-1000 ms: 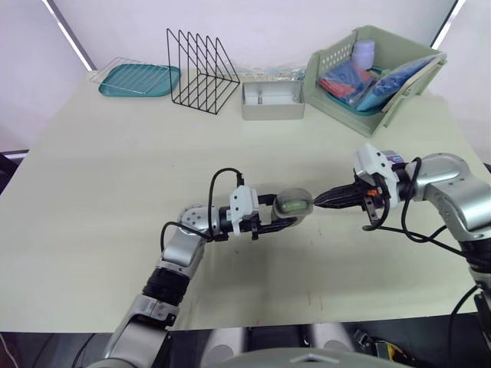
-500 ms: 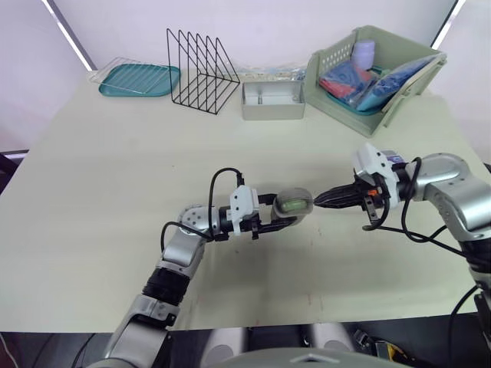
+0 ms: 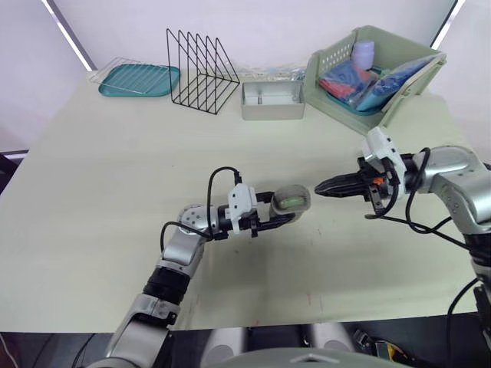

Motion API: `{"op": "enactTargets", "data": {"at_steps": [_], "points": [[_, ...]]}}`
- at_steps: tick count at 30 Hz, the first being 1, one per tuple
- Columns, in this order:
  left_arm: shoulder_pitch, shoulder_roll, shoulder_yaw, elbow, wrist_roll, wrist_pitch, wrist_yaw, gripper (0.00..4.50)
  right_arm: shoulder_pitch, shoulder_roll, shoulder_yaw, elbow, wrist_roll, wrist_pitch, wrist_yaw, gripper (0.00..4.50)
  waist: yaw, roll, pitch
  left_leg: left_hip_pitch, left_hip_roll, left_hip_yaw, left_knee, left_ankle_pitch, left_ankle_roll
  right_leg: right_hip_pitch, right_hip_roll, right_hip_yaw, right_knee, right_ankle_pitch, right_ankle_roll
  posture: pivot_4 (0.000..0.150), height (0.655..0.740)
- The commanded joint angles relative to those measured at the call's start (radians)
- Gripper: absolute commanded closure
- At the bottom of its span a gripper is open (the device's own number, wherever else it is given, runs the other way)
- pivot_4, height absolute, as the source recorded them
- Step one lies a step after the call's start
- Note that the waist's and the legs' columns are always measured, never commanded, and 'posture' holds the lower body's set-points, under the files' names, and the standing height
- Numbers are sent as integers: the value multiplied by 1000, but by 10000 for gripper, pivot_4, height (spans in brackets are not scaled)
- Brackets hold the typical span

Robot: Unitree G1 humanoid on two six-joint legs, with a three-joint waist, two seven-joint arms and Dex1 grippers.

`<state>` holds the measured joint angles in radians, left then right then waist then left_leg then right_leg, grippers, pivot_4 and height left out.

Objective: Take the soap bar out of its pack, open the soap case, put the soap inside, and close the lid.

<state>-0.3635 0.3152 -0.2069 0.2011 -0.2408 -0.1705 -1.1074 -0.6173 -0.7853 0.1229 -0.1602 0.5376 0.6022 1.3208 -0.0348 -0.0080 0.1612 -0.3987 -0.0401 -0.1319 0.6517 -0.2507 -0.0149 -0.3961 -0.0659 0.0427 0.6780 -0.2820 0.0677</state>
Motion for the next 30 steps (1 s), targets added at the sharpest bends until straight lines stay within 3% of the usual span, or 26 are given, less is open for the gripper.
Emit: {"op": "enactTargets", "data": {"at_steps": [1,9,30], "points": [[-9,-6,18,-2,-21,-20,3,26008,-31,31,-30,-51,46,26,-31,44335,0,0,0,0,0,0,0,0,0,0,0,0,0,0,0,1500,7400],[-3,-12,19,5,-22,-23,4,26008,-46,110,25,-2,-32,-21,-96,44335,0,0,0,0,0,0,0,0,0,0,0,0,0,0,0,1500,7400],[-11,-11,17,9,-13,-27,15,26008,-18,122,90,73,-143,-144,-45,44335,-1,0,0,0,0,0,0,0,0,0,0,0,0,0,0,1500,7400]]}}
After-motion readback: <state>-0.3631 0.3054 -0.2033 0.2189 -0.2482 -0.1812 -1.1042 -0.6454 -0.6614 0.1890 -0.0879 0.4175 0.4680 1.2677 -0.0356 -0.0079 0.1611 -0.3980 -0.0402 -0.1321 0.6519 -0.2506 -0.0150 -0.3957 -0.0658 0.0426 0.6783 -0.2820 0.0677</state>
